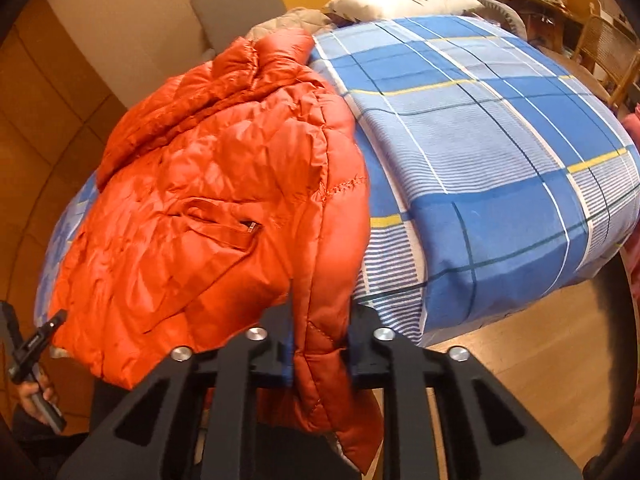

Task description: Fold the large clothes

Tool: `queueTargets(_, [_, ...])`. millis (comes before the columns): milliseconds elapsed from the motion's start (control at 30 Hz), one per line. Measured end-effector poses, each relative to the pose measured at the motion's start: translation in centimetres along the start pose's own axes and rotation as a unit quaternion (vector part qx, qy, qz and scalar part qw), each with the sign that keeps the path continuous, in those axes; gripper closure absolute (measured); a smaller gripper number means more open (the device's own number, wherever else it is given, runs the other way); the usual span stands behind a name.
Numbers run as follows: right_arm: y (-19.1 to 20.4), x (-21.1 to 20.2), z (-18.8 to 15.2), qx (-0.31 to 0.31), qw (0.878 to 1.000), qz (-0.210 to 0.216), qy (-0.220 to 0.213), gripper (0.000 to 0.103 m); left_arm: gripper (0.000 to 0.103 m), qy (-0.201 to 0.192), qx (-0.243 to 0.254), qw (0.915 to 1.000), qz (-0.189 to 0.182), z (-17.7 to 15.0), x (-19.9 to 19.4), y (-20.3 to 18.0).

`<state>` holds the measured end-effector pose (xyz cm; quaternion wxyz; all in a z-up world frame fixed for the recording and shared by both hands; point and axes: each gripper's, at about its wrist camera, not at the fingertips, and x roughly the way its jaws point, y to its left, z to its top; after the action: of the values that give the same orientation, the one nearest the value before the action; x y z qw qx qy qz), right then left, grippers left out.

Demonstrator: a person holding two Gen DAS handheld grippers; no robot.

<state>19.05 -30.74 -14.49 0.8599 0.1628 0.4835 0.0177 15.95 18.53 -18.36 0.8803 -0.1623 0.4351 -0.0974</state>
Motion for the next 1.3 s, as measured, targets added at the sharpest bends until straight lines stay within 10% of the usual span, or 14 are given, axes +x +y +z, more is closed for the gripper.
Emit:
queueTargets(467, [0.4, -6.6, 0.9, -0.032, 0.999, 0.033, -0.02, 0.093, 0.096, -0.012, 0.012, 0.9965, -0.081, -2.3, -7.0, -1.5])
queueTargets(1300, [3.4, -2.9, 15.7, -0.025, 0.993, 0.055, -0.105, 0.094, 0.096, -0.095, 0.02, 0.9873, -0.126, 11.7, -3.9, -2.4])
